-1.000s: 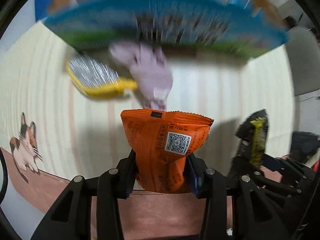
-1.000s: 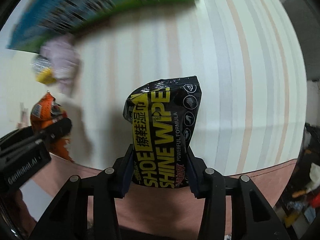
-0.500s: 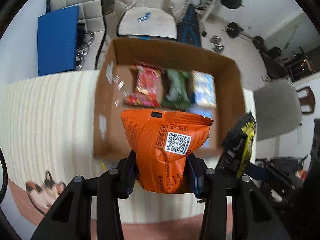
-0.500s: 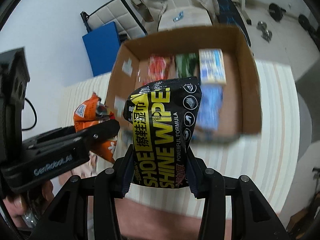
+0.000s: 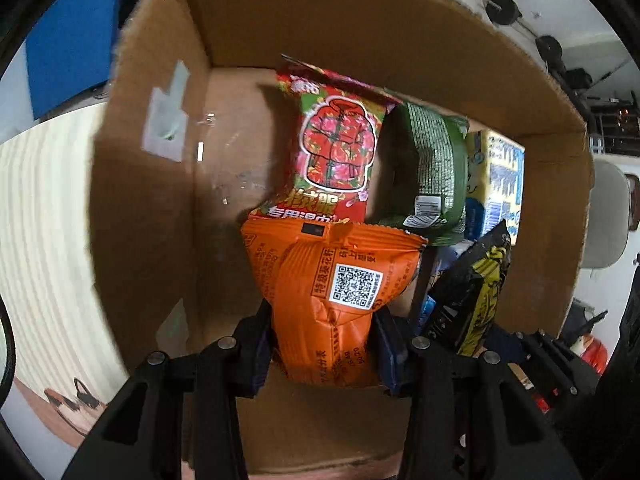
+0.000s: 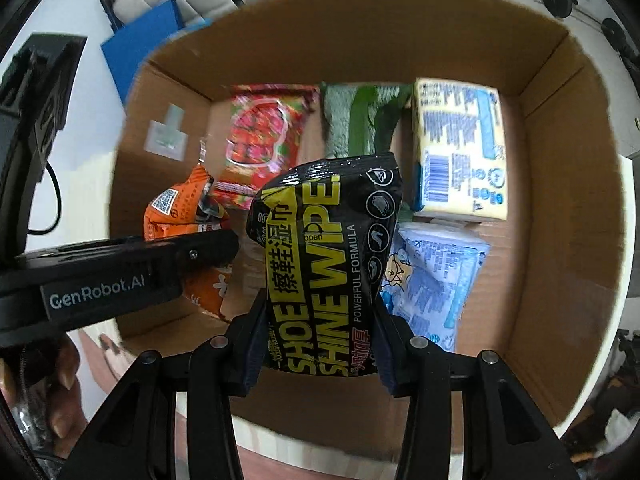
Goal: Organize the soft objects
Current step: 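Lower both packs into the box and open both tools, then grasp the lilac cloth with the right tool while the left grasps the yellow sponge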
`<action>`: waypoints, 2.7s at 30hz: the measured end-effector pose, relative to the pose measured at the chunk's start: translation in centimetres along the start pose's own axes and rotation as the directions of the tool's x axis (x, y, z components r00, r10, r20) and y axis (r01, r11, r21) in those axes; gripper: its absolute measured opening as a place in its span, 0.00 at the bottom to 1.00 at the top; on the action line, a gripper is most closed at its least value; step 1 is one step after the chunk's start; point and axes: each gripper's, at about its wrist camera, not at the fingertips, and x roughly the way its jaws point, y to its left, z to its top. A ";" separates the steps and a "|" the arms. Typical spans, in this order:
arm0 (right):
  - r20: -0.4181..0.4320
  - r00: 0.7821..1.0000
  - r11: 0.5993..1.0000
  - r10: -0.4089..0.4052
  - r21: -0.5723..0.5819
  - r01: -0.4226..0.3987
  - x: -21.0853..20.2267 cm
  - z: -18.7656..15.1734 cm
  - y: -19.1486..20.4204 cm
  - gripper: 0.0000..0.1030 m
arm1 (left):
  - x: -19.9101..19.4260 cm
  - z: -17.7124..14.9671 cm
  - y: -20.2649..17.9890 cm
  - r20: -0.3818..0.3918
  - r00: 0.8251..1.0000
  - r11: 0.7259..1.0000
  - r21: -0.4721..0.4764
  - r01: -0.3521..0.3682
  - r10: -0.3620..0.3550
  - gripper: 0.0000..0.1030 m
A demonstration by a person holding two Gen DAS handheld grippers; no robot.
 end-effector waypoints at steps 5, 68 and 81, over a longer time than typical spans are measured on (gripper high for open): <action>-0.038 0.999 1.000 -0.030 -0.004 0.030 1.6 0.5 -0.1 0.49 | 1.0 -0.2 -0.4 -0.034 0.999 0.999 0.014 -0.036 0.036 0.48; 0.109 0.980 0.957 -0.164 -0.223 0.185 4.2 -13.6 6.5 0.79 | 0.8 -19.0 12.6 0.235 0.966 0.935 -0.353 -0.017 0.107 0.95; -0.079 0.997 0.996 0.005 -0.085 -0.012 9.1 -17.0 5.6 0.44 | 6.8 -15.4 11.0 0.132 0.991 0.937 -0.350 0.017 0.031 0.95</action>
